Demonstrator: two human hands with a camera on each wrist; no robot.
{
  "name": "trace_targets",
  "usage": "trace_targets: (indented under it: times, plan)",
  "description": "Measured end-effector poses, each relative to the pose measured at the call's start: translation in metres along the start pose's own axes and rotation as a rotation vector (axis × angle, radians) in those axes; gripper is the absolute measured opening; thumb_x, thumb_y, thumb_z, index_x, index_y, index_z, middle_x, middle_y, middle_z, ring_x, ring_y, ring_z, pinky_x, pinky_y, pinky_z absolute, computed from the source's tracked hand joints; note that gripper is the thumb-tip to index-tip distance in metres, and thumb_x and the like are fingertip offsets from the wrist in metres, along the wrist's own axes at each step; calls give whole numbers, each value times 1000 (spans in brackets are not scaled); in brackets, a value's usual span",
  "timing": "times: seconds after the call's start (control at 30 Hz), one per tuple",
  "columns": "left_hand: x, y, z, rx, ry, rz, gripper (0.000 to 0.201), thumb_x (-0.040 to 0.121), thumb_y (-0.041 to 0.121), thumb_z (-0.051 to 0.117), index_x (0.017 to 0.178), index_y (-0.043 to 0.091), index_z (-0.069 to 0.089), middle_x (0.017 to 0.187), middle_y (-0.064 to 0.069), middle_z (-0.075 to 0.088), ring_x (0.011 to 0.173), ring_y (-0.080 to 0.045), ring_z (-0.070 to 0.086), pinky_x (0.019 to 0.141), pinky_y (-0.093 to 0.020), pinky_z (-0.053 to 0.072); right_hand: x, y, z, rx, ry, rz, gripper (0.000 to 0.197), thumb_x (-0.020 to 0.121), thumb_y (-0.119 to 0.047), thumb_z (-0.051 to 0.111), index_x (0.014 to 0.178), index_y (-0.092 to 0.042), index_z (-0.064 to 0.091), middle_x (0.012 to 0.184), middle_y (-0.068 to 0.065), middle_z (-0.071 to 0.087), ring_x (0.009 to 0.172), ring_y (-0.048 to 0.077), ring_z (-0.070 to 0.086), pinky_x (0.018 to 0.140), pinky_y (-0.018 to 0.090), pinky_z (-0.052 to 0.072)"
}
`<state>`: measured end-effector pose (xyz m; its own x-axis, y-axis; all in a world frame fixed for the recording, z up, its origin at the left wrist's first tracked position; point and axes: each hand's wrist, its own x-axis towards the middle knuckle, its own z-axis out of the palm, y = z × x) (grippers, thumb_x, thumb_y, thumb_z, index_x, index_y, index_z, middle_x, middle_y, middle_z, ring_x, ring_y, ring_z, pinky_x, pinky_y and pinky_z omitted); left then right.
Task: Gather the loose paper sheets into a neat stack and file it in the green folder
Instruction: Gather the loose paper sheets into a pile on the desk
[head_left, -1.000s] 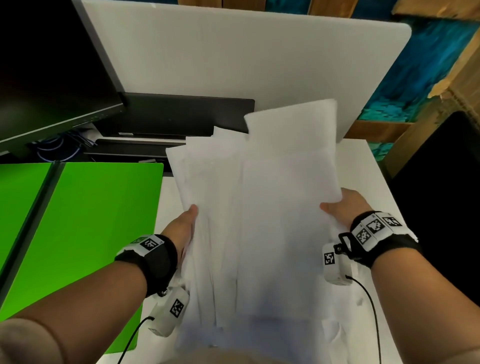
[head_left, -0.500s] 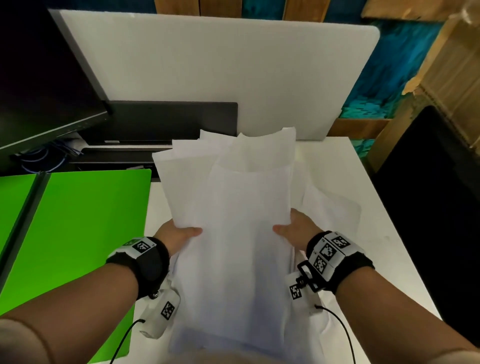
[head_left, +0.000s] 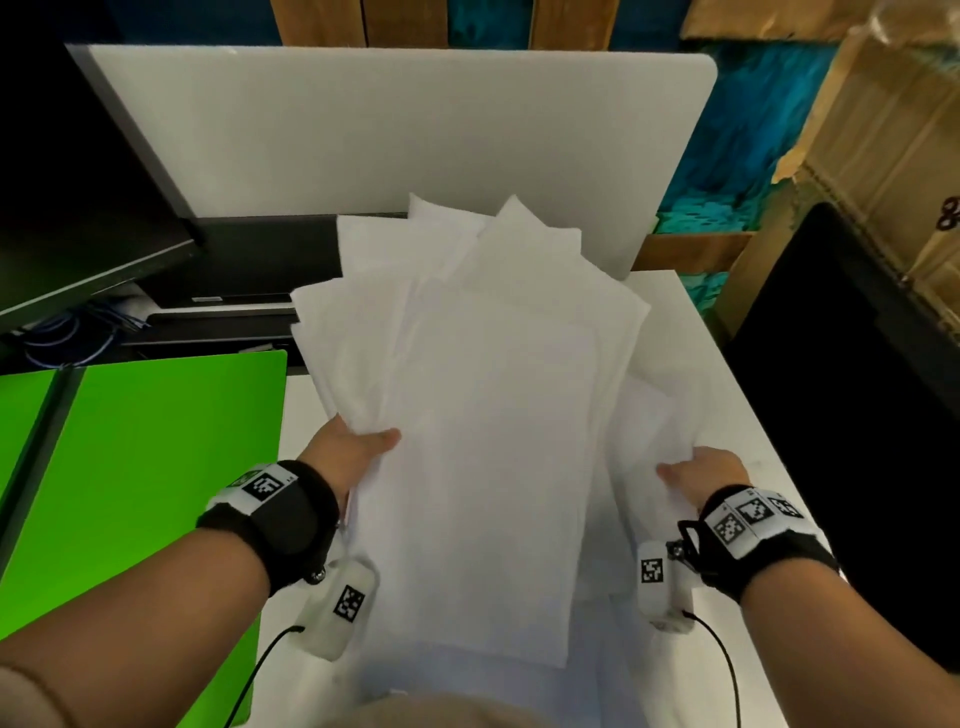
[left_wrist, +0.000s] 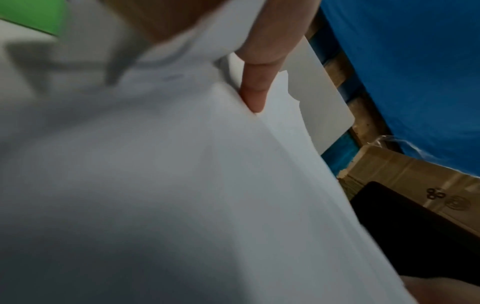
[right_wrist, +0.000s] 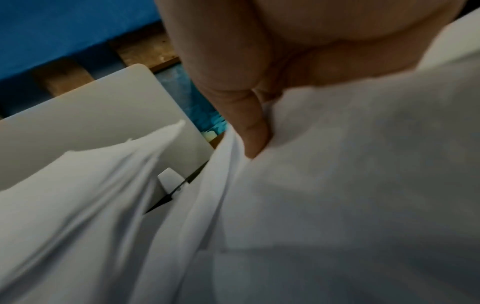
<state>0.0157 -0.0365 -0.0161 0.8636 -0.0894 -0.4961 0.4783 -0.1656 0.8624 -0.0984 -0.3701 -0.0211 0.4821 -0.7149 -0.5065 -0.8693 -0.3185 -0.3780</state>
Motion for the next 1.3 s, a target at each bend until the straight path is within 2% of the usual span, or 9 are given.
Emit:
trace_targets:
  times: [0.13, 0.33, 0.6, 0.73, 0.87, 0.93, 1.07, 1.17, 1.3]
  plan:
    - [15, -1, -18, 67, 148, -10, 40, 79, 9, 69, 118, 4, 58, 120, -15, 63, 108, -32, 60, 103, -47, 44, 11, 0, -13, 54, 98, 10, 36, 86, -22, 60, 114, 1, 61, 115, 21, 63, 98, 34, 59, 75, 28, 40]
    - [24, -5, -21, 244, 303, -2, 40, 81, 22, 68, 115, 3, 60, 119, -18, 64, 109, -34, 60, 97, -43, 48, 16, -9, -6, 29, -1, -61, 41, 86, -26, 62, 114, 4, 58, 121, 20, 60, 111, 35, 55, 86, 30, 41]
    - [21, -11, -8, 155, 158, -18, 39, 81, 21, 69, 116, 6, 60, 117, -15, 64, 109, -32, 60, 102, -45, 45, 20, 0, 1, 203, -57, -79, 32, 83, -21, 67, 108, -3, 64, 109, 18, 68, 99, 33, 63, 90, 37, 50]
    - [20, -13, -15, 84, 97, -20, 38, 81, 19, 68, 117, 8, 59, 120, -15, 64, 112, -31, 59, 105, -47, 42, 30, 10, -21, 224, 155, 17, 36, 85, -23, 63, 114, -2, 61, 117, 19, 64, 106, 36, 60, 93, 38, 47]
    - [25, -8, -24, 45, 20, -29, 34, 80, 17, 69, 113, 10, 62, 118, -16, 65, 111, -32, 60, 106, -49, 41, 31, 15, -39, 487, 324, 31, 35, 86, -18, 62, 118, -4, 60, 117, 17, 65, 106, 31, 61, 88, 30, 42]
    - [26, -3, -21, 48, -4, -19, 35, 82, 14, 67, 116, 7, 61, 119, -16, 64, 111, -31, 60, 105, -45, 41, 31, 12, -41, 458, 255, -2, 34, 86, -18, 61, 116, -2, 59, 114, 10, 64, 103, 27, 61, 87, 29, 43]
    - [32, 3, -7, 140, 29, 26, 40, 84, 14, 64, 122, 6, 54, 112, -9, 60, 101, -23, 56, 92, -31, 41, 26, 6, -33, 29, -7, -18, 41, 87, -26, 60, 119, -1, 57, 120, 18, 62, 107, 33, 59, 82, 29, 43]
    - [35, 3, -1, 218, 49, 33, 42, 84, 18, 65, 123, 8, 54, 114, -11, 60, 105, -27, 57, 96, -34, 43, 27, 8, -28, -15, -55, -66, 31, 87, -22, 60, 111, -3, 62, 111, 16, 64, 102, 32, 60, 88, 34, 46]
    - [39, 2, -3, 245, 29, 20, 39, 82, 20, 67, 119, 11, 56, 121, -14, 62, 112, -32, 59, 103, -45, 43, 28, 11, -28, 453, 153, -36, 23, 76, -31, 72, 82, -11, 62, 97, 15, 70, 90, 33, 67, 90, 47, 53]
